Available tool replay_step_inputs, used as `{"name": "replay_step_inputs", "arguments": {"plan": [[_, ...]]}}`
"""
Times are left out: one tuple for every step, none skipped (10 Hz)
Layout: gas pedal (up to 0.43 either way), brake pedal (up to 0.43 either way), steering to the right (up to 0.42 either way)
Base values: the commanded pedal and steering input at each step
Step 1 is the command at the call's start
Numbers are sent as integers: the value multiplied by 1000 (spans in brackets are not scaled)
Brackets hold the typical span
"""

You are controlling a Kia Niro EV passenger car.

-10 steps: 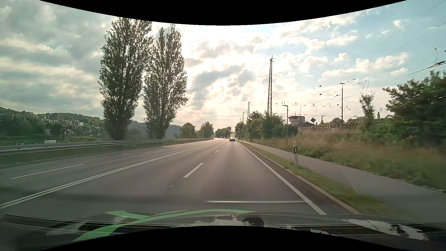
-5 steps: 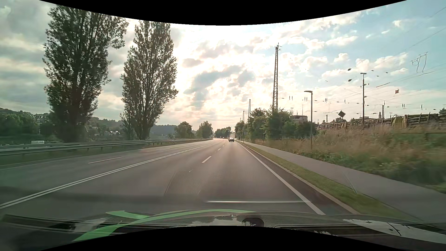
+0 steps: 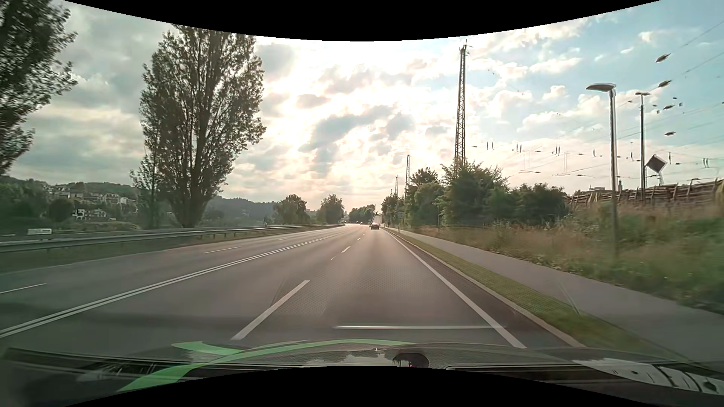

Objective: Follow the waypoints while adhering to traffic rules and regulations

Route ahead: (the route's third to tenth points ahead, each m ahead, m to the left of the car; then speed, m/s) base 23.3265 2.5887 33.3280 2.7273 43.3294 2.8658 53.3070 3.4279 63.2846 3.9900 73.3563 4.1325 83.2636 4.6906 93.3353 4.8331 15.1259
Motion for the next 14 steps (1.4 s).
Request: {"name": "replay_step_inputs", "arguments": {"plan": [[138,0,0],[177,0,-1],[209,0,-1],[220,0,-1],[220,0,-1],[220,0,-1],[220,0,-1],[220,0,-1],[220,0,-1],[220,0,-1],[220,0,-1],[209,0,-1],[209,0,-1],[209,0,-1]]}}
